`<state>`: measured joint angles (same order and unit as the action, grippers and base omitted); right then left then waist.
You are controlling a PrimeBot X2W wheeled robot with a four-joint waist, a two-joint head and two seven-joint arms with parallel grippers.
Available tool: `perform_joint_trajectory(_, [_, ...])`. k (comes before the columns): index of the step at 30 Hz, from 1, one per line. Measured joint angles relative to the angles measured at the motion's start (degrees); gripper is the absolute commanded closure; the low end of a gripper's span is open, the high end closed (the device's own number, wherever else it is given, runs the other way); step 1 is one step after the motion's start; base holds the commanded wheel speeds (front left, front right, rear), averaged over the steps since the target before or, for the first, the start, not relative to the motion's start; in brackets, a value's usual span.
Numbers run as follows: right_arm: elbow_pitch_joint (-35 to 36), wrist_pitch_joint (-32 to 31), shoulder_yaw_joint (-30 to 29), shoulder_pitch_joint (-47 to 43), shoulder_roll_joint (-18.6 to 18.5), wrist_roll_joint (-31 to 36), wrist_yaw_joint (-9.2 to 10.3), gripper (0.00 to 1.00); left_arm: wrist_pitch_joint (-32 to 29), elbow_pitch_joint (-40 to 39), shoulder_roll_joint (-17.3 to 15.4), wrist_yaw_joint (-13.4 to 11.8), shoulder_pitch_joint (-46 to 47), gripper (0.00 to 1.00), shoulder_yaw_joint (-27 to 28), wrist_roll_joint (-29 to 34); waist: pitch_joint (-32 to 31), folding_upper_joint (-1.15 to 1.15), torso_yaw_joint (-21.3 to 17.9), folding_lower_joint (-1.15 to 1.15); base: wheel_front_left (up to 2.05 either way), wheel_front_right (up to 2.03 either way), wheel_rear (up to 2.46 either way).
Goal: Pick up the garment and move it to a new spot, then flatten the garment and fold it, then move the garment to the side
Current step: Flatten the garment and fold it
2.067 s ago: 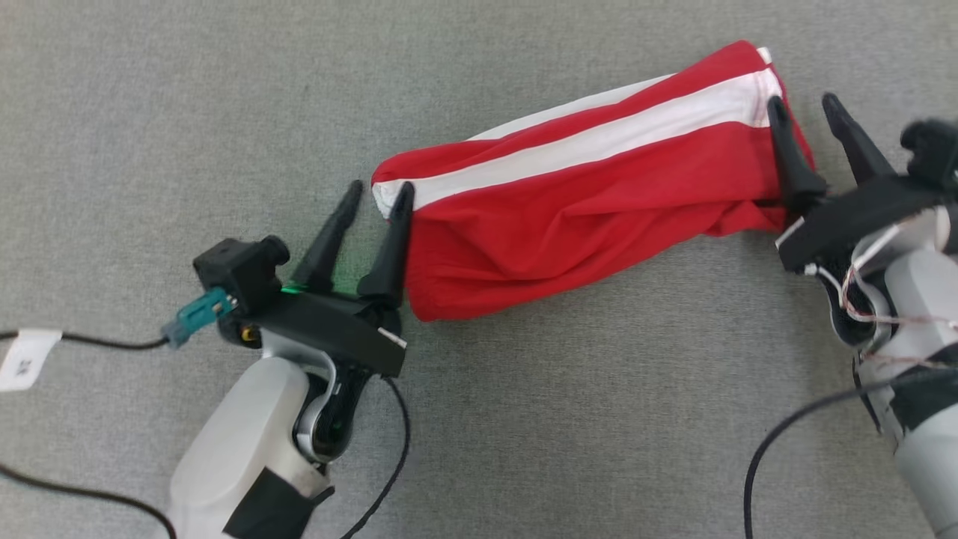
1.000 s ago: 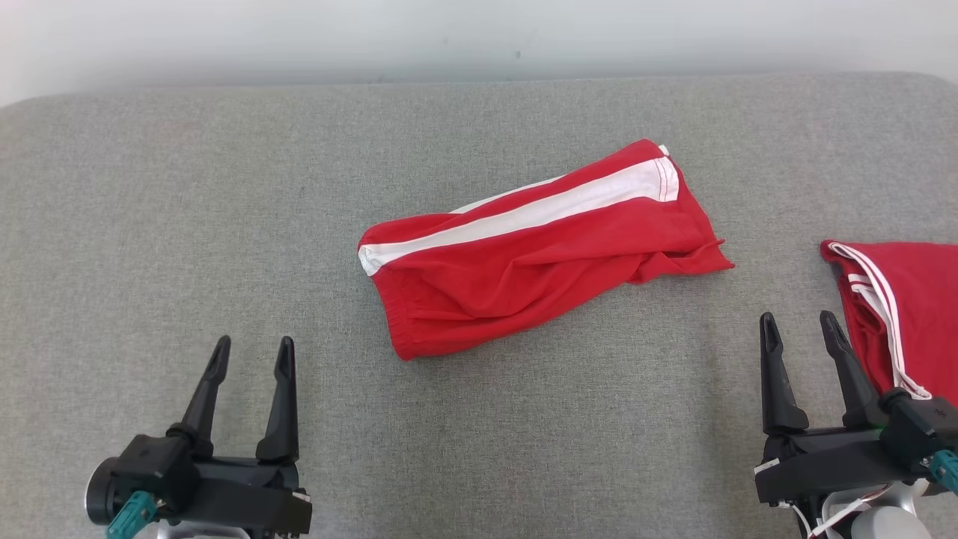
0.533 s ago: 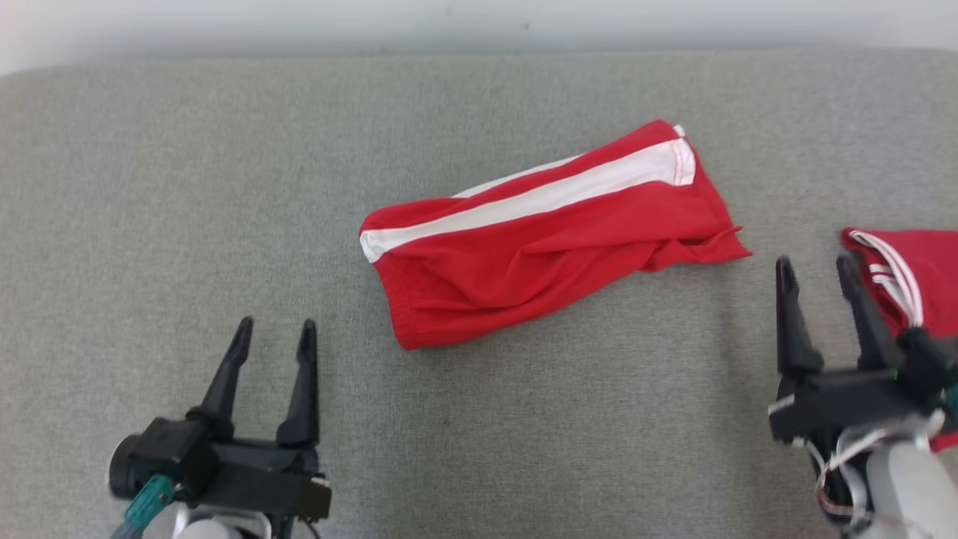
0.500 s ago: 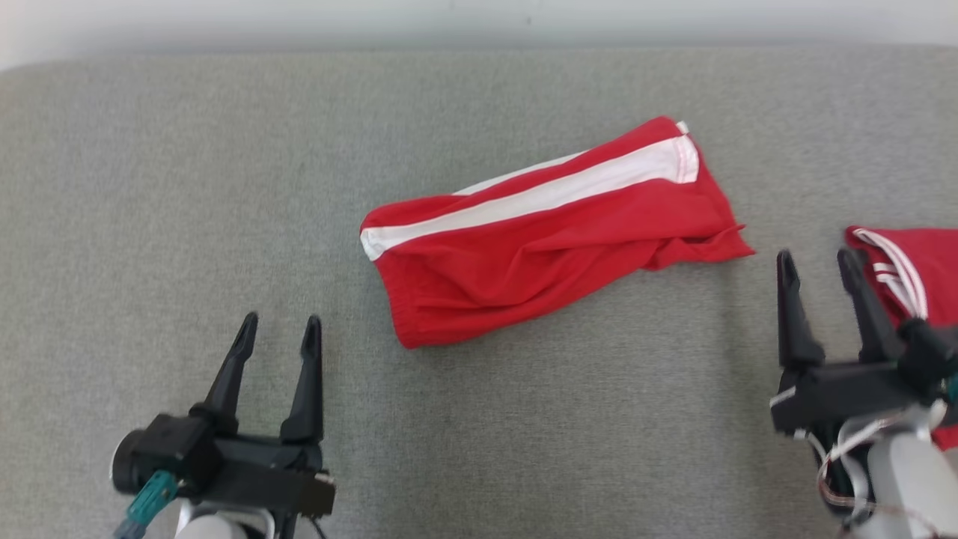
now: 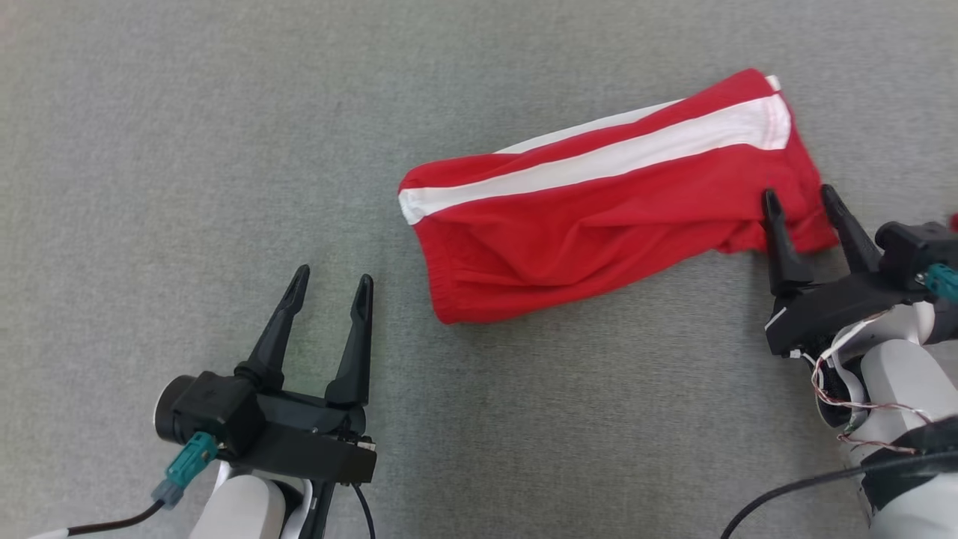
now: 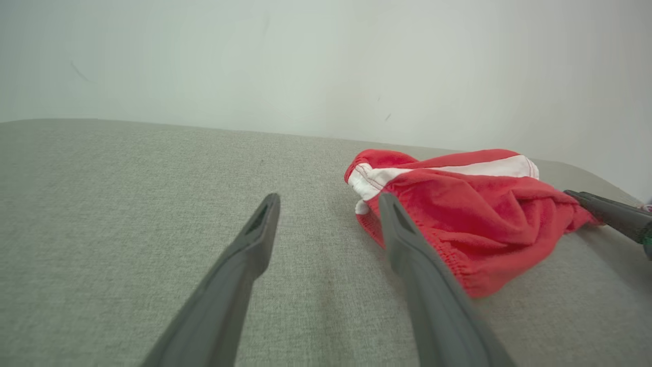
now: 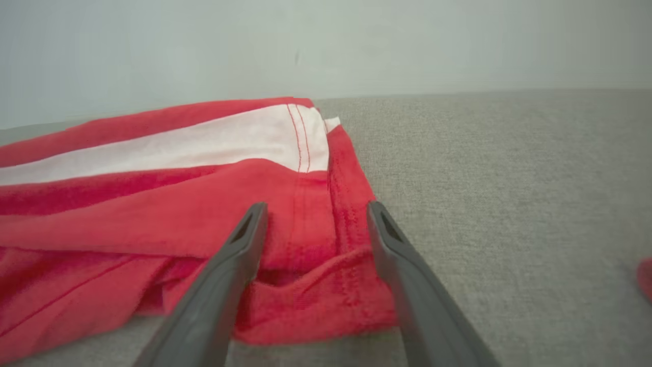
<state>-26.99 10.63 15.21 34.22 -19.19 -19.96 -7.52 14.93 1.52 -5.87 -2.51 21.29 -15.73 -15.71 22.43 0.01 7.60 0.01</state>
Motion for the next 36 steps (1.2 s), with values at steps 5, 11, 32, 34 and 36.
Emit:
perform_joint_trajectory(5, [-5.2, -0.3, 0.4, 2.9, -0.5, -1.8, 0.00, 0.00, 0.0, 0.3, 0.7, 0.8, 0.2, 0.00, 0.3, 0.4, 1.2, 0.00, 1.1, 0.00, 0.00, 0.00, 0.00])
perform_joint_trajectory(11, [-8.8, -3.6, 0.4, 4.8, 0.7, -3.5, 0.00, 0.52, 0.0, 0.4, 1.1, 1.3, 0.2, 0.00, 0.9, 0.9, 1.2, -0.01, 0.5, -0.01, 0.00, 0.00, 0.00])
perform_joint_trajectory(32, [7.5, -0.2, -8.7, -14.9, 3.2, -5.7, 0.00, 1.00, 0.0, 1.7, 1.8, 2.6, -1.3, 0.00, 2.7, 2.0, -2.2, 0.00, -2.7, -0.01, 0.00, 0.00, 0.00])
perform_joint_trajectory(34, [8.5, -0.6, -9.4, -15.5, 3.4, -5.5, 0.00, 1.00, 0.0, 1.9, 1.8, 2.8, -1.4, 0.00, 2.8, 2.1, -2.7, -0.01, -3.0, -0.01, 0.00, 0.00, 0.00])
perform_joint_trajectory(36, [9.5, -1.1, -9.7, -15.6, 3.6, -4.6, 0.00, 1.00, 0.0, 2.0, 1.8, 2.8, -1.4, 0.00, 2.8, 2.1, -3.1, 0.00, -3.2, -0.01, 0.00, 0.00, 0.00])
